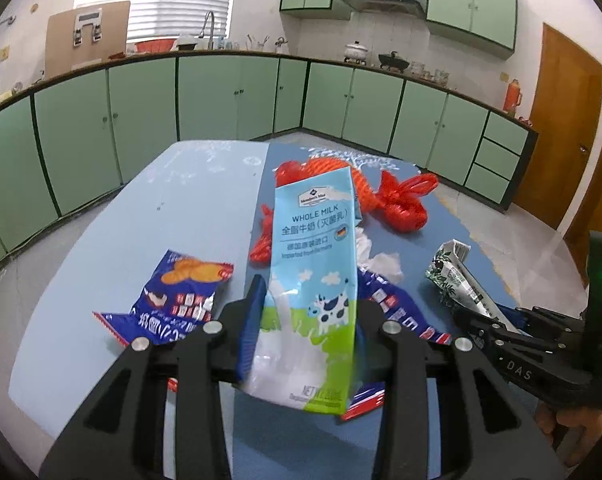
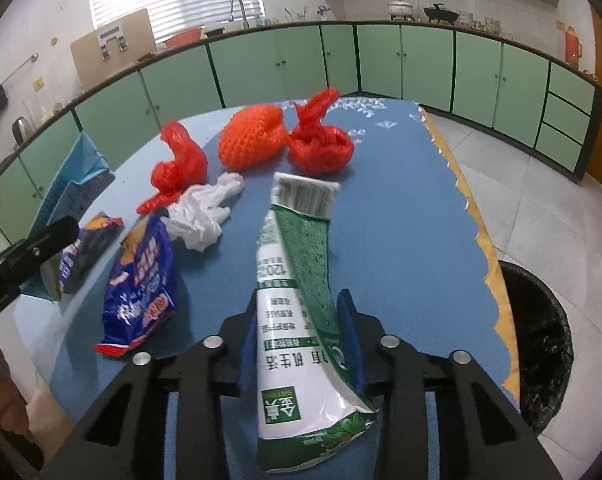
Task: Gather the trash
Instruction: 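Carry the tube packet and milk carton over the bin and open both tools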
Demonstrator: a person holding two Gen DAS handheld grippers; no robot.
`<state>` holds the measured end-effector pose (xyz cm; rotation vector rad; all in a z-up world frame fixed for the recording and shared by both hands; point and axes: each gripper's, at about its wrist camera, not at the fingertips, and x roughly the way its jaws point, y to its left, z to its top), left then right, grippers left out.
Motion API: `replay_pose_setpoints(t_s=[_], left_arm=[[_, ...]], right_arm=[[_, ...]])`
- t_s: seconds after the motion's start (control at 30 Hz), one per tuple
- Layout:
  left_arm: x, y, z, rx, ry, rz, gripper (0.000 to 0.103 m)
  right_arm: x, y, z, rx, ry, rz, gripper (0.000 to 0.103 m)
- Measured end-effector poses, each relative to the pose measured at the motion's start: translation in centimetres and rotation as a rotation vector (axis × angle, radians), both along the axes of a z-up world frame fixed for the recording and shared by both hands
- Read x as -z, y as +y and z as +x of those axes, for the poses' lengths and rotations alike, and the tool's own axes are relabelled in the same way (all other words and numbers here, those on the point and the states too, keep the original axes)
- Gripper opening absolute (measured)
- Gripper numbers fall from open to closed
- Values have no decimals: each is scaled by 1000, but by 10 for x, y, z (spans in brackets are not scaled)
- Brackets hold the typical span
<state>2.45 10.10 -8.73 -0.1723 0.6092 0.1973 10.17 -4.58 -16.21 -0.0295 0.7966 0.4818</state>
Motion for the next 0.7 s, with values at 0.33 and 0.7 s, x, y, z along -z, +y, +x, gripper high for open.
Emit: replay_pose_setpoints(t_s=[0.33,0.7], left_arm=[[-17,-34,12,109,-47,-4,36],[-21,-102,47,284,-47,-31,36]], right_arm=[[-32,-26,-6,42,-45,62,29],[-50,-111,-8,235,-79,91,28]])
